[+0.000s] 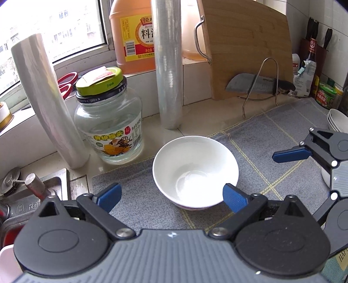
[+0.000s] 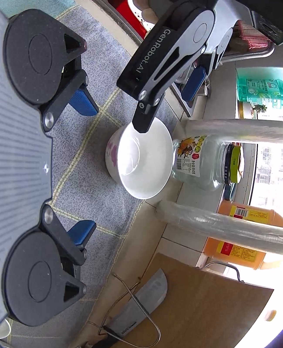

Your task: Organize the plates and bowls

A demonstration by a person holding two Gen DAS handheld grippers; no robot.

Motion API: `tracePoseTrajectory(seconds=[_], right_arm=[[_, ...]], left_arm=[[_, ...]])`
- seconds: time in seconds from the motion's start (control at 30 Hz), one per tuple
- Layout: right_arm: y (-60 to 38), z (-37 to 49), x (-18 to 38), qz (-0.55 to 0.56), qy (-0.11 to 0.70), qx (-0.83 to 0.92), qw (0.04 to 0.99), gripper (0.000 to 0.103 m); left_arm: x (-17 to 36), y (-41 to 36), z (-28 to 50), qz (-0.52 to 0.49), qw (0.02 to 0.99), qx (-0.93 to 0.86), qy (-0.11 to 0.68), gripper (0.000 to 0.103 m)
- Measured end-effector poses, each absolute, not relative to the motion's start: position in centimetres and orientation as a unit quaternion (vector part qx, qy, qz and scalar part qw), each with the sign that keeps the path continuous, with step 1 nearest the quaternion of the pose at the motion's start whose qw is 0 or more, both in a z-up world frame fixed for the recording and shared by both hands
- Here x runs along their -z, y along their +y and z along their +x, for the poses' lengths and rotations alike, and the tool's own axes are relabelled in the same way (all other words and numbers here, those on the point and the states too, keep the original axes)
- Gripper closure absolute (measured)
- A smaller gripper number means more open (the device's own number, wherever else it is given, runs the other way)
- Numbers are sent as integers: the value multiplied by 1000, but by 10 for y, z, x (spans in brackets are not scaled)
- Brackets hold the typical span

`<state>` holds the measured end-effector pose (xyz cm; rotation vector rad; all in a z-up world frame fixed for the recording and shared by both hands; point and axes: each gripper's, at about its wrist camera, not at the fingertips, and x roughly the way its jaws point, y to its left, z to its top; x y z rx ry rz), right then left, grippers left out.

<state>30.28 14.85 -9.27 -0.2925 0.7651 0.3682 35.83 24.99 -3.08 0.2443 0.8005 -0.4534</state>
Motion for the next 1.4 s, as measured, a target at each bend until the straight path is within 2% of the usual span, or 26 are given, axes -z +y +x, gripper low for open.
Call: tracePoseTrajectory(seconds=[0.53,0.8,0.97,1.1,1.4], right_arm=[[168,339,115,-128,360,-178,907,0],[177,352,120,-130,356,-184,907,0],[180,355,119,-132,349,-186,909,0],[181,353,118,-137,342,-186,911,1],[181,352,118,-137,342,-185,911,2]], left_arm=[[49,232,409,124,858,261,425,6],[58,232,422,111,851,260,443,19],[60,232,425,110,849,263,446,21],[62,230,427,108,844,269,452,31],[65,228,428,98,835,289,459,33]])
